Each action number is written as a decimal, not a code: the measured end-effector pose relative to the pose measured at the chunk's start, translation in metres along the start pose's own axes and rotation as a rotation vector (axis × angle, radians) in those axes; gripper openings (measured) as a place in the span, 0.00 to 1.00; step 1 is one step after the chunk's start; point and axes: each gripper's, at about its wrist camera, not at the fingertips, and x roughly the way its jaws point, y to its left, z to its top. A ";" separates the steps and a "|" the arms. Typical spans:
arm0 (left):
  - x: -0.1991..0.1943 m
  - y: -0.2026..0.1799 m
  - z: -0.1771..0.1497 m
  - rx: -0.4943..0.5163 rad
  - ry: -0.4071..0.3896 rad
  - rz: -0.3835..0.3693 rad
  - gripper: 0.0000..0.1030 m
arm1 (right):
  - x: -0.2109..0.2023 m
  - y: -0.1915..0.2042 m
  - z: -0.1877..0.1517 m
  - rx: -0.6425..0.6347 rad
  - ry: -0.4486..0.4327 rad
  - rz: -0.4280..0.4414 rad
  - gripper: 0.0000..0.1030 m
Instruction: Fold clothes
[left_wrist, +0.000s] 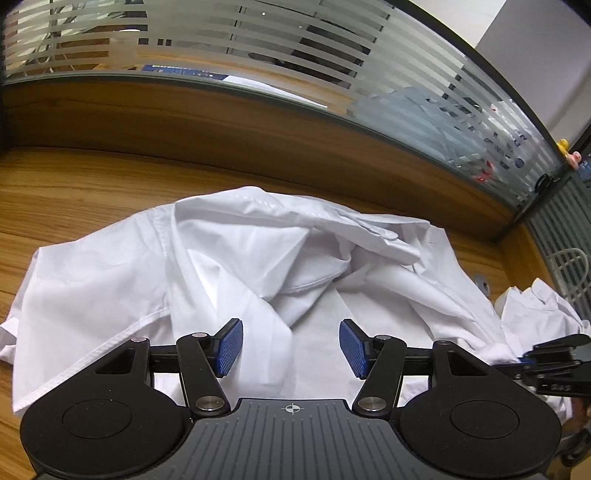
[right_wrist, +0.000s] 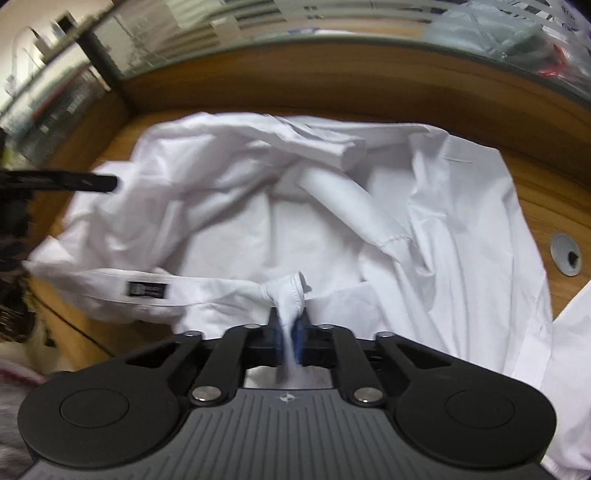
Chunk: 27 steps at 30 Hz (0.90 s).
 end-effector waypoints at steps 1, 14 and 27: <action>0.002 -0.003 0.000 0.006 0.005 -0.008 0.59 | -0.008 0.004 -0.002 -0.005 -0.004 0.018 0.06; 0.034 -0.058 -0.009 0.180 0.108 -0.143 0.59 | -0.045 0.023 -0.097 -0.041 0.166 0.036 0.05; 0.087 -0.095 -0.041 0.148 0.329 -0.298 0.59 | -0.032 0.023 -0.142 0.085 0.119 -0.052 0.16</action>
